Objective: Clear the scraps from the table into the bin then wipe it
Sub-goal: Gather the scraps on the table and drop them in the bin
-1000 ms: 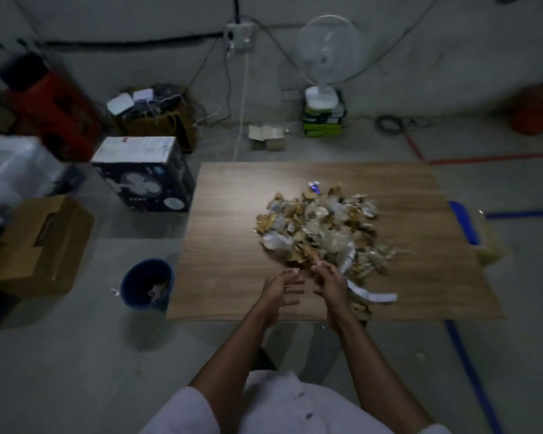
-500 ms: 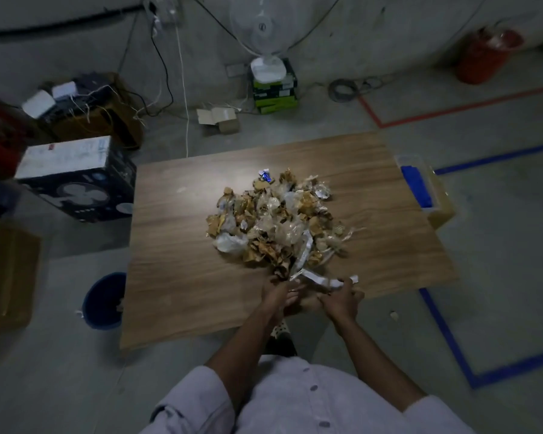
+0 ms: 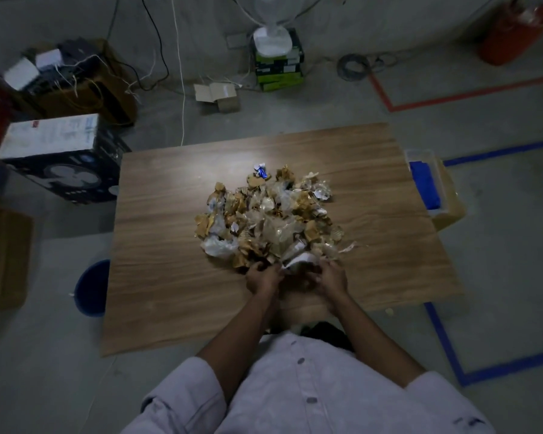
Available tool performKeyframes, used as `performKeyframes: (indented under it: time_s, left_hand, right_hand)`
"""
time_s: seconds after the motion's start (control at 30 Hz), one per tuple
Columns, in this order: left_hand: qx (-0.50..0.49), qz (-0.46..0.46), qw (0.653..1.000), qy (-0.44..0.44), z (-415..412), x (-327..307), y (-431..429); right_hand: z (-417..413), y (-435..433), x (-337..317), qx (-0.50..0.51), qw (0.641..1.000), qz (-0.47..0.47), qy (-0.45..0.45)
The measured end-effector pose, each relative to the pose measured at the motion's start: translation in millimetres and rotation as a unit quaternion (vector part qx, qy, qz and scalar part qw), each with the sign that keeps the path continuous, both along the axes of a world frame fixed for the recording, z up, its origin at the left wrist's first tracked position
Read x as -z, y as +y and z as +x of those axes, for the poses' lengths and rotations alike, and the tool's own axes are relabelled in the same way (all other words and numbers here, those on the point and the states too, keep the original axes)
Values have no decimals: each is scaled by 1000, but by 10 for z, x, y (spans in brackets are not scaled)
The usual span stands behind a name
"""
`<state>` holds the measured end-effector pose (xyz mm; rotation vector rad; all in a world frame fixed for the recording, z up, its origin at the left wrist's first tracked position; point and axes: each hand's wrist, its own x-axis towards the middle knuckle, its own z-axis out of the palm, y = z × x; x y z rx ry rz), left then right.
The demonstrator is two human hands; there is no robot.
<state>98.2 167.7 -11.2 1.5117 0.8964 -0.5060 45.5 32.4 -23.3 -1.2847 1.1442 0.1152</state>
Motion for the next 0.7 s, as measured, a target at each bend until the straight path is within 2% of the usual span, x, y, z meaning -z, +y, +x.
performKeyframes:
  time_s: [0.07,0.13,0.4,0.53,0.6,0.7]
  left_hand:
    - [-5,17,1000,-17,17,22,-34]
    - [7,39,999,-28,-1,22,-81]
    - [104,47,986,-119,-250,-159,-394]
    - [149,73,969,-184,-369,-254,-527]
    - [171,80,962,-199,-414,-248,-591]
    - [177,41,964,-195,-487,-296,-693]
  right_hand:
    - [75,-30,-34,44,995,92,-10]
    - [100,-56,-65,36,990,134,-17]
    - [209,-167,-56,-61,971,219,-80]
    - [188,-258,-56,-68,968,219,-99]
    - [163,-284,-44,-49,977,190,-79]
    - [164,-338,-66,-30,990,118,-72]
